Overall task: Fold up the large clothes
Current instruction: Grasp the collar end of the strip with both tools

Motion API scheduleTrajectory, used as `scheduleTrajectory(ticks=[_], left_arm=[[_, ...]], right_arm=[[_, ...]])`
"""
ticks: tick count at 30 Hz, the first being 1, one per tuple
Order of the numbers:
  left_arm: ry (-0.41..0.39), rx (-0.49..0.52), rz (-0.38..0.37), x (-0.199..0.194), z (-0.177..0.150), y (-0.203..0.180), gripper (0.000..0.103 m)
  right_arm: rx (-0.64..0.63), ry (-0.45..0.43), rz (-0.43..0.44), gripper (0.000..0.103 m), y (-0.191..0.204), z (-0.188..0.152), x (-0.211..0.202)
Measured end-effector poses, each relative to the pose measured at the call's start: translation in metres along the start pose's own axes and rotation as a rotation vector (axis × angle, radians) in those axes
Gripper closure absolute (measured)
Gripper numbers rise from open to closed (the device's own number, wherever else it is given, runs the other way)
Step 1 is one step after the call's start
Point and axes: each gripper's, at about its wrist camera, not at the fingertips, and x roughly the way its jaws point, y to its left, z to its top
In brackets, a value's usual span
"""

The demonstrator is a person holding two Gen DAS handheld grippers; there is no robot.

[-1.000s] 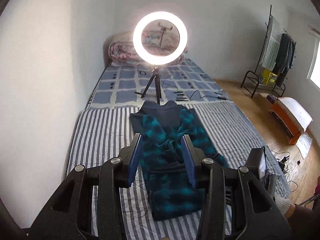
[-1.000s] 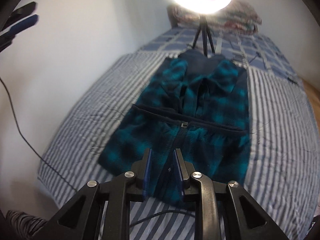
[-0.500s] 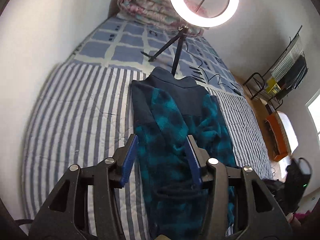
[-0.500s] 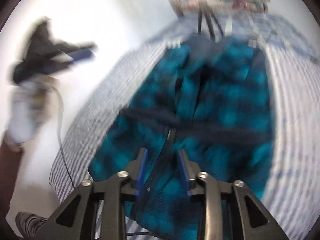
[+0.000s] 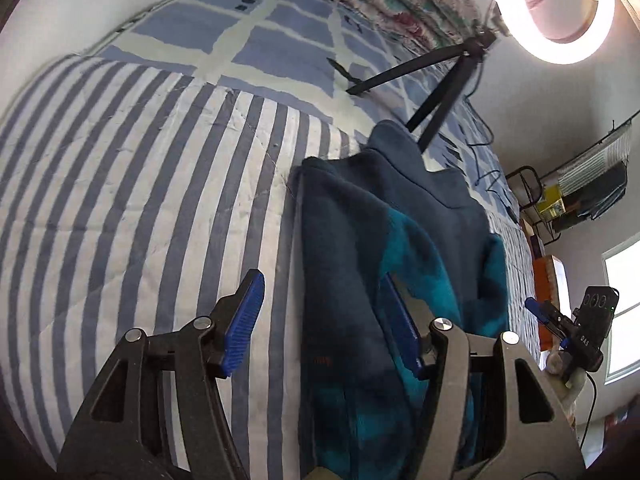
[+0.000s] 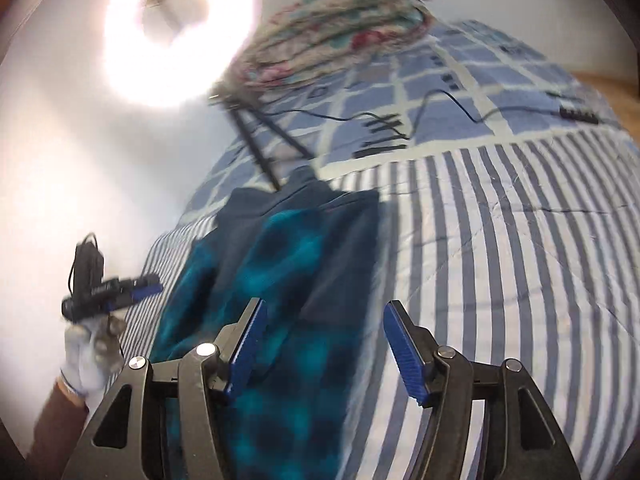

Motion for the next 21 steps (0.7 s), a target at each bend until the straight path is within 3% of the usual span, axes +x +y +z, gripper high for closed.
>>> scheduleTrajectory(ticks=[8, 12, 13, 15, 17, 19, 21], left_arm=[[-0.023, -0.032, -0.051, 0.040, 0.037, 0.008, 0.041], [-0.033, 0.031, -0.031, 0.053, 0.046, -0.005, 0.042], [-0.034, 0.072, -0.013, 0.057, 0.046, -0.013, 0.044], [-0.033, 0.126, 0.018, 0.063, 0.045, -0.024, 0.062], [-0.029, 0.162, 0.047, 0.070, 0.043, -0.034, 0.080], [-0.037, 0.177, 0.057, 0.072, 0.041, -0.041, 0.089], [-0.059, 0.179, 0.047, 0.067, 0.038, -0.047, 0.091]], right_arm=[[0.055, 0.014, 0.023, 0.040, -0.031, 0.035, 0.070], [0.054, 0.007, 0.046, 0.040, -0.036, 0.052, 0.096], [0.053, 0.007, 0.055, 0.040, -0.036, 0.054, 0.099], [0.054, 0.010, 0.085, 0.040, -0.035, 0.060, 0.105], [0.039, 0.022, 0.091, 0.050, -0.031, 0.061, 0.111], [0.014, 0.059, 0.107, 0.089, -0.024, 0.061, 0.118], [-0.050, 0.045, 0.061, 0.094, -0.008, 0.058, 0.116]])
